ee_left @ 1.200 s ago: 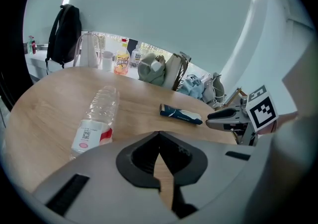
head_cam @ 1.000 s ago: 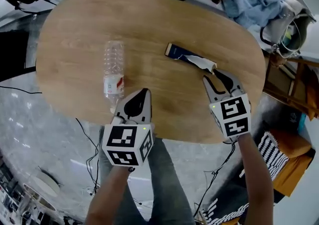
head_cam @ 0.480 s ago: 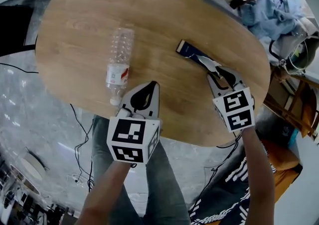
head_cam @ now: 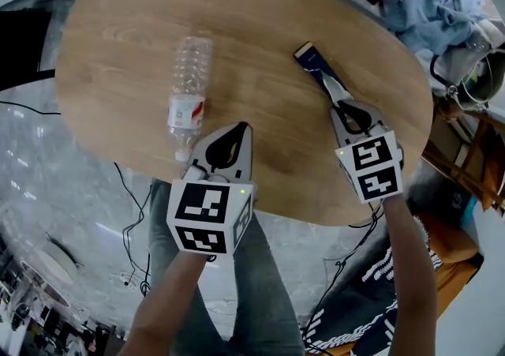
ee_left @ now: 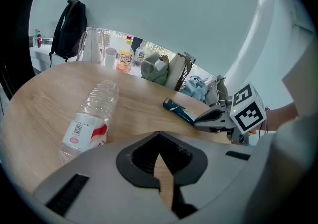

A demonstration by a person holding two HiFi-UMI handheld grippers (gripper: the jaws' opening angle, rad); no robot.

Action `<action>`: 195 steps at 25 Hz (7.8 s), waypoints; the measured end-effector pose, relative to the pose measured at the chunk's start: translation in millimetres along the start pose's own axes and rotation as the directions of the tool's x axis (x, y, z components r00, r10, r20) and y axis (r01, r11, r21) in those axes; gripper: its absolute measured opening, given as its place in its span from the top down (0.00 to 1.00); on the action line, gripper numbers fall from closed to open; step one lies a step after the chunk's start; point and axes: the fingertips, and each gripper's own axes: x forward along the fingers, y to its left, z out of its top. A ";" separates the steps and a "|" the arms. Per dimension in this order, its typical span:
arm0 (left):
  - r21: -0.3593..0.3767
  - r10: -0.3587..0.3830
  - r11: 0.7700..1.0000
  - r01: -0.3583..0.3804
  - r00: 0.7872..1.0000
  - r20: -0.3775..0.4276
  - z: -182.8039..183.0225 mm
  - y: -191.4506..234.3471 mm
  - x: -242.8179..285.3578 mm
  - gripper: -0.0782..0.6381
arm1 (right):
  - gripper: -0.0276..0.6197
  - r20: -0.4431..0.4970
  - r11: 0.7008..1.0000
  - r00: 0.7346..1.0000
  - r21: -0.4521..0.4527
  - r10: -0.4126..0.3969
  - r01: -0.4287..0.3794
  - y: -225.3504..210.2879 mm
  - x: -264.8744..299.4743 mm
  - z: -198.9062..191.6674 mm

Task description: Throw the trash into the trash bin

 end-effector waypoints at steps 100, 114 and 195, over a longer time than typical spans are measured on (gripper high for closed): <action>0.584 -0.235 0.604 0.542 0.822 -0.519 -186.8 -347.0 93.8 0.88 | 0.80 -0.293 0.067 0.877 0.937 -0.382 0.342 88.1 -103.8 -516.3; 0.575 -0.233 0.631 0.522 0.833 -0.501 -180.9 -328.8 80.2 0.88 | 0.81 -0.306 0.084 0.864 0.926 -0.401 0.368 88.7 -125.9 -510.0; 0.071 0.111 0.992 -0.103 0.986 -0.125 34.1 281.4 -128.3 0.88 | 0.65 0.019 0.614 0.977 0.780 -0.213 0.119 268.0 49.2 117.9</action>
